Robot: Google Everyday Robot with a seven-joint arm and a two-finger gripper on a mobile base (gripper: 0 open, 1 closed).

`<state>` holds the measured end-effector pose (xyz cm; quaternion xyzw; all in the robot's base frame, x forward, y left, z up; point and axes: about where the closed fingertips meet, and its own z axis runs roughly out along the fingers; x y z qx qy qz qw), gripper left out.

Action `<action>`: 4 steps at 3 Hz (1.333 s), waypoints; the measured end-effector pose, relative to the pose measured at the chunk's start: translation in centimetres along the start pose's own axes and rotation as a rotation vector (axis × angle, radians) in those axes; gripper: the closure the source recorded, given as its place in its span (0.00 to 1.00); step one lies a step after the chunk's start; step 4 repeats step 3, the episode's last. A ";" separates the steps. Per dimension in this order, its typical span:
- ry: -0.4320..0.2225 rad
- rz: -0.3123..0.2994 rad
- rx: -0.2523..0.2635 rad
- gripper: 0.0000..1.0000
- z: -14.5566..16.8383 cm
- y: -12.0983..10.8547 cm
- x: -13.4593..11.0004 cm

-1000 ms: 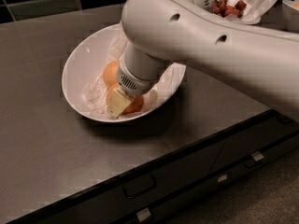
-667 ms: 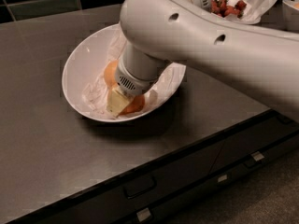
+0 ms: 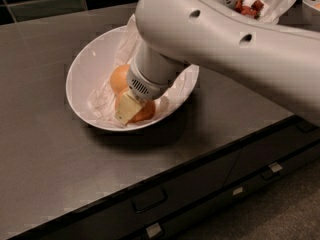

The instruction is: Pick orange from white bowl

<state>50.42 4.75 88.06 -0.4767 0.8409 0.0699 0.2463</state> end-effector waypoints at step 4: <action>-0.117 -0.040 0.065 1.00 -5.7 0.1 -1.1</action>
Offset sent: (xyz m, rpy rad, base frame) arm -0.0252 -0.0201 0.0875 0.0758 -0.2235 0.0171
